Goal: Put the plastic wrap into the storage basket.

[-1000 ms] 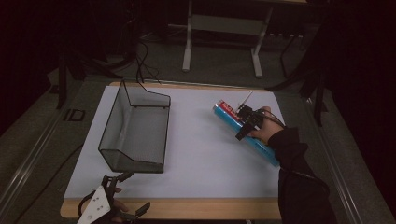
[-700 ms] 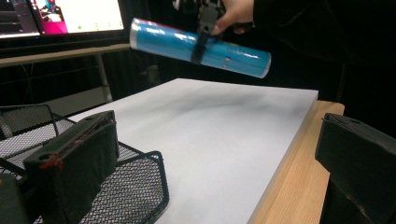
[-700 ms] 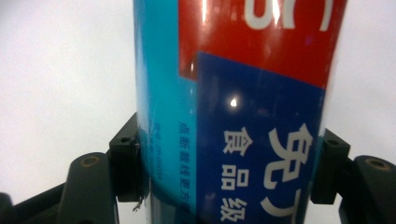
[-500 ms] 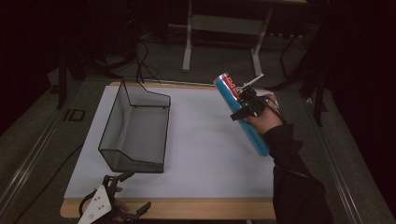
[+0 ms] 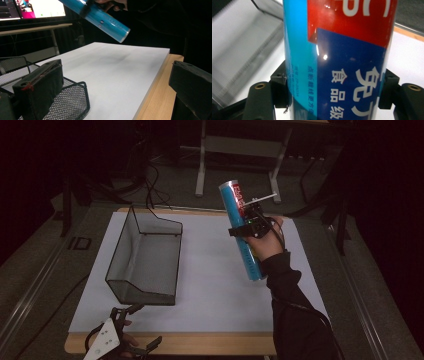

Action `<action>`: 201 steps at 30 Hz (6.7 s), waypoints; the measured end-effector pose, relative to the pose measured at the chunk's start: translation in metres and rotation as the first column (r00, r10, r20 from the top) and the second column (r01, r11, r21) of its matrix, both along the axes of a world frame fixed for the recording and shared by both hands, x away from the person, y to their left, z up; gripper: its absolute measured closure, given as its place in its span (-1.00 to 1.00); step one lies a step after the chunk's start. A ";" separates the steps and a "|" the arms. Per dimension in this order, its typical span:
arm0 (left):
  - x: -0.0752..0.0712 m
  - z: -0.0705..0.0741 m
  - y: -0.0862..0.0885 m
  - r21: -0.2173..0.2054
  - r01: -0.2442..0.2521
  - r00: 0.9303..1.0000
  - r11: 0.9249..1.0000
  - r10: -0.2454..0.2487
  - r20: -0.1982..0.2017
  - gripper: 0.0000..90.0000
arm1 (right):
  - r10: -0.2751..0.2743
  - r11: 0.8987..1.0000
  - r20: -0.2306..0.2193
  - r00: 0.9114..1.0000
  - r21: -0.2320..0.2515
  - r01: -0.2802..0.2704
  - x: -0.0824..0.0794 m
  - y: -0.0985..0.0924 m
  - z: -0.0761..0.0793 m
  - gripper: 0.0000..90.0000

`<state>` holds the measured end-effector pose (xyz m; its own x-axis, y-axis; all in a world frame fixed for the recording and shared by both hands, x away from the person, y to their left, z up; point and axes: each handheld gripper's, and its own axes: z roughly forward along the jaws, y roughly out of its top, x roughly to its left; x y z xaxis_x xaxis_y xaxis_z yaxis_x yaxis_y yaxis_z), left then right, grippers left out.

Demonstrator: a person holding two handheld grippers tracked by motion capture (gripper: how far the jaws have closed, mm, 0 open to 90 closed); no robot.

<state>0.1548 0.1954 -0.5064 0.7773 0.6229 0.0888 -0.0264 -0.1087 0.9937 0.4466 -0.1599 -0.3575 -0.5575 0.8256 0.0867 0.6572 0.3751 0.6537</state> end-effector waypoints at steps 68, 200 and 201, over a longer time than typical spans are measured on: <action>-0.004 0.004 0.002 0.005 0.040 0.999 0.999 -0.040 0.022 -1.00 | -0.081 0.885 -0.270 0.959 0.423 0.194 -0.012 0.193 -0.105 -0.29; 0.001 -0.002 -0.010 0.062 0.062 0.998 0.996 -0.062 -0.008 -1.00 | 0.046 0.996 0.132 0.990 0.063 -0.055 -0.149 -0.074 -0.129 -0.66; 0.001 -0.002 -0.009 0.061 0.062 0.998 0.996 -0.061 -0.009 -1.00 | 0.046 0.996 0.128 0.991 0.066 -0.055 -0.148 -0.074 -0.130 -0.66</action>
<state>0.1556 0.1859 -0.5086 0.8147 0.5674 0.1198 -0.0281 -0.1679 0.9854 0.2985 -0.2341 -0.4873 -0.6086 0.7905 0.0684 0.5488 0.3571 0.7558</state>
